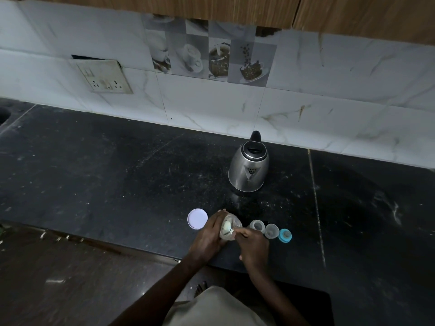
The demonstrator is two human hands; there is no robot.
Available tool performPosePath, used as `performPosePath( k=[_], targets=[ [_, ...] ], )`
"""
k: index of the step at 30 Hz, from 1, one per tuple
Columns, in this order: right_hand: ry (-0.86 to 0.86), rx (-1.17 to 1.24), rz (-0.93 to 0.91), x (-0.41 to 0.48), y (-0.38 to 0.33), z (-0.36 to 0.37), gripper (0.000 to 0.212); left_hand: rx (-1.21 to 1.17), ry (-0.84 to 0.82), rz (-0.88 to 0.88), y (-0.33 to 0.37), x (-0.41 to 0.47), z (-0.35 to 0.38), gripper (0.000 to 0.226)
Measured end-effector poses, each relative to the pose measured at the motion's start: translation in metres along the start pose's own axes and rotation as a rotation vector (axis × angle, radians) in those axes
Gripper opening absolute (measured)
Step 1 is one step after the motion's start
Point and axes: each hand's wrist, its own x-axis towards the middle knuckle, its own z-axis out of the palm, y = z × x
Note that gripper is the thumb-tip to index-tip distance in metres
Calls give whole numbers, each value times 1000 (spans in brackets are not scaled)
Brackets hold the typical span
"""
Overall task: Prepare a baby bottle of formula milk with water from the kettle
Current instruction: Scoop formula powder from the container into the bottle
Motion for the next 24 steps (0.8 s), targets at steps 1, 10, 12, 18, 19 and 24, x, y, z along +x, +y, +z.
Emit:
performPosePath(
  k=[1, 10, 12, 18, 19, 24],
  targets=[
    [2, 76, 28, -2, 1, -3, 13, 1, -9, -26, -2, 0, 0, 82],
    [49, 268, 70, -12, 0, -15, 9, -66, -73, -219, -7, 3, 0, 102],
    [54, 361, 143, -13, 1, -18, 9, -104, -61, -265, -6, 6, -1, 106],
    [96, 541, 223, -12, 0, -40, 8, -202, 1, -374, -13, 14, -4, 107],
    [116, 541, 215, -11, 1, -46, 8, -205, 4, -380, -14, 14, -6, 112],
    [205, 415, 123, -10, 21, -76, 9, -174, 57, -295, -7, 10, -8, 130]
  ],
)
